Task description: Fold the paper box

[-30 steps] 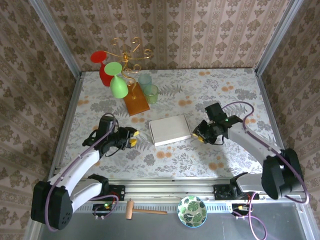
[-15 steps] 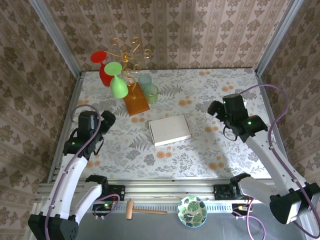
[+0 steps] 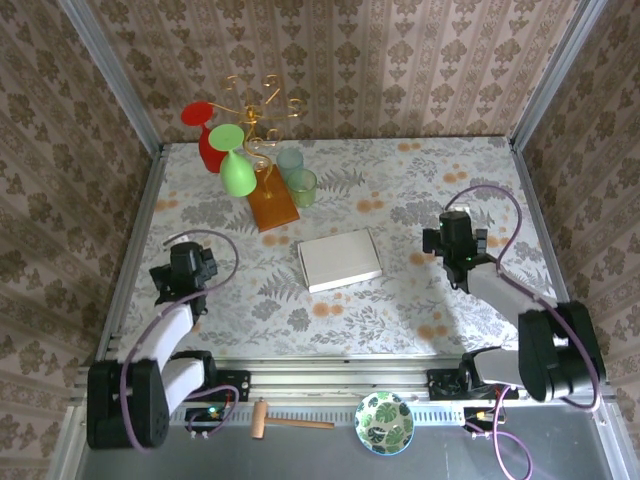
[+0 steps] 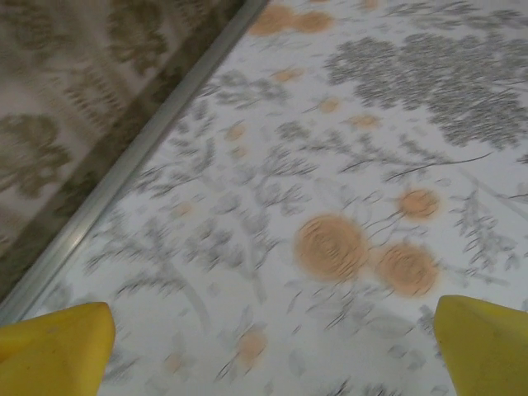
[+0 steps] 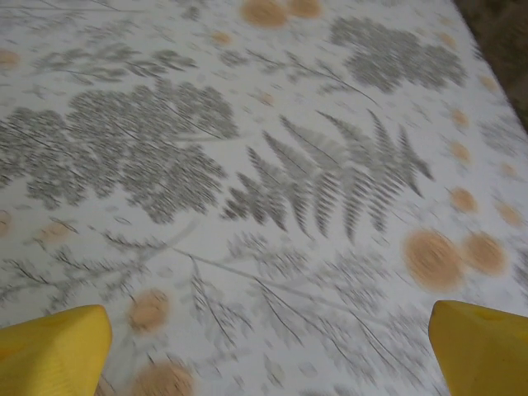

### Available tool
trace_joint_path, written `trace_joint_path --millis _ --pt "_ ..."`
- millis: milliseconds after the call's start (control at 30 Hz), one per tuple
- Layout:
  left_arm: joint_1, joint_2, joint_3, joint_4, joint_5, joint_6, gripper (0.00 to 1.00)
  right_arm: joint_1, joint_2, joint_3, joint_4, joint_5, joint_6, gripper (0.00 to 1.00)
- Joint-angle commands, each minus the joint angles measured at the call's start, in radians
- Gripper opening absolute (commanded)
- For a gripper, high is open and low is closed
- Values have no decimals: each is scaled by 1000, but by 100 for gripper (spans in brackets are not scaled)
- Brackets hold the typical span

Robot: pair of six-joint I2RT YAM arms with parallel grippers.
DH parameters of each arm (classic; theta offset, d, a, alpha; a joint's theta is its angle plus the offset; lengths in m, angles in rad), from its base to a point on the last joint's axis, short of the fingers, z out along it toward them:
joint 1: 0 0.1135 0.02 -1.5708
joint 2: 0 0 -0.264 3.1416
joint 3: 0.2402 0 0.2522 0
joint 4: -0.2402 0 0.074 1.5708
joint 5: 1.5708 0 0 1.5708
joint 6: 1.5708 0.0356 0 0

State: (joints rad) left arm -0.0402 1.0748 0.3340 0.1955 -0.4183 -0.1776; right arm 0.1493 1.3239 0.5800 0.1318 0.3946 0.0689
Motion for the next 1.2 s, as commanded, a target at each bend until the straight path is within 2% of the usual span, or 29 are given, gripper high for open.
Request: trace_joint_path --millis 0,67,133,200,267,333,367,433,467,533,567,600,633,700,733,1167 --pt "15 133 15 318 123 67 100 -34 104 -22 317 -141 -87 100" --pt "47 228 8 482 157 12 100 -56 148 -20 399 -192 -87 100" --pt "76 273 86 383 233 12 100 -89 188 -9 422 -247 -57 100" --pt "80 300 95 437 347 94 100 -113 182 -42 469 -302 -47 100" --pt "63 285 53 529 368 144 100 -117 168 -87 542 -349 -63 100" --pt "51 262 -42 687 391 180 100 -118 159 -126 601 -353 -60 100" --pt "40 275 -104 817 387 206 100 -118 161 -144 635 -340 -54 100" --pt "7 365 -185 1062 358 235 100 -119 211 -183 751 -308 -47 100" --pt "-9 430 -197 1126 361 247 100 -114 218 -205 810 -293 -46 100" --pt "-29 511 -136 1115 397 299 100 -106 202 -208 781 -254 -41 100" --pt "-46 516 -101 1076 333 310 100 -101 211 -207 797 -238 -41 100" --pt "-39 486 -64 951 279 271 100 -97 205 -191 749 -222 -39 100" --pt "-16 478 -42 897 258 236 100 -100 208 -181 741 -230 -37 100" --pt "38 478 -10 840 282 179 100 -105 204 -181 736 -238 -33 100" --pt "29 473 2 804 278 178 100 -104 208 -183 744 -237 -34 100" --pt "35 479 10 808 302 186 100 -109 204 -192 752 -273 -45 100"
